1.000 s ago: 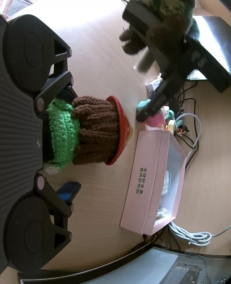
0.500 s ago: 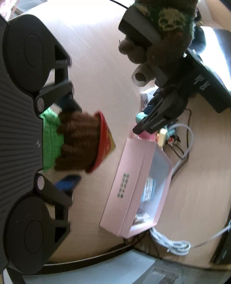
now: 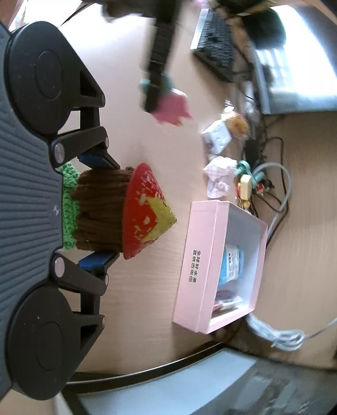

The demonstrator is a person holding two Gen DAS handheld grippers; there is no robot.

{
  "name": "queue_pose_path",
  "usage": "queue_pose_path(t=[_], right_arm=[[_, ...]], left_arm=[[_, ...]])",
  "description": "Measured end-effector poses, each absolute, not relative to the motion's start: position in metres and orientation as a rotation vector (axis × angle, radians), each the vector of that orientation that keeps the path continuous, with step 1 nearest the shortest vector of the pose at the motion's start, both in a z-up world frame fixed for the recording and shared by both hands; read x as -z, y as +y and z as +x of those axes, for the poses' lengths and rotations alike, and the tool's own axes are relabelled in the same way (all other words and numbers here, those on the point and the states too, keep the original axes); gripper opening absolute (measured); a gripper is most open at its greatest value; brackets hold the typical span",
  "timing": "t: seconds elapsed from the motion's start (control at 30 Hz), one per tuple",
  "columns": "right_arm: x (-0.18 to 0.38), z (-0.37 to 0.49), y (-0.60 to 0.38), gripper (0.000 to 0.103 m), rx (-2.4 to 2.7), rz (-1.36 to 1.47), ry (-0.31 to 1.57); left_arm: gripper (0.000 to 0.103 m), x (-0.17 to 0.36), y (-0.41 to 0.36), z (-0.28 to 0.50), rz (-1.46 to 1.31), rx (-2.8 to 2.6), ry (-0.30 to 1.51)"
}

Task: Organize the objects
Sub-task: 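Lower the squishy toy into the pink box with the left gripper and release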

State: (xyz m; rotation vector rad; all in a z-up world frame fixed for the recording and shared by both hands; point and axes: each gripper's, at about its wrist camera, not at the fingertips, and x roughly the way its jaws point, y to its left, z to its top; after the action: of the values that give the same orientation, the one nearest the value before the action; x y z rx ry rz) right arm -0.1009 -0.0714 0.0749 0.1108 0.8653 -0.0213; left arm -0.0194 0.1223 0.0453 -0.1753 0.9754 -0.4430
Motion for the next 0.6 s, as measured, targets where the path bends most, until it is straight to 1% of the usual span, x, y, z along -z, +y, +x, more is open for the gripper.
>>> queue_pose_path(t=[0.27,0.47,0.53,0.6], right_arm=[[-0.114,-0.118,-0.081,0.063,0.134,0.215,0.835],[-0.135,-0.133,-0.101,0.063,0.162,0.21,0.764],[-0.135,-0.13,-0.109,0.063,0.149,0.194,0.738],[-0.13,-0.124,-0.118,0.063,0.146,0.2,0.742]], left_arm=[[0.032,-0.059,0.114,-0.018,-0.173,0.545,0.939],[0.032,-0.092,0.077,0.027,-0.209,0.558,0.847],[0.032,-0.105,0.059,0.045,-0.182,0.533,0.782],[0.032,-0.113,0.04,0.069,-0.185,0.488,0.755]])
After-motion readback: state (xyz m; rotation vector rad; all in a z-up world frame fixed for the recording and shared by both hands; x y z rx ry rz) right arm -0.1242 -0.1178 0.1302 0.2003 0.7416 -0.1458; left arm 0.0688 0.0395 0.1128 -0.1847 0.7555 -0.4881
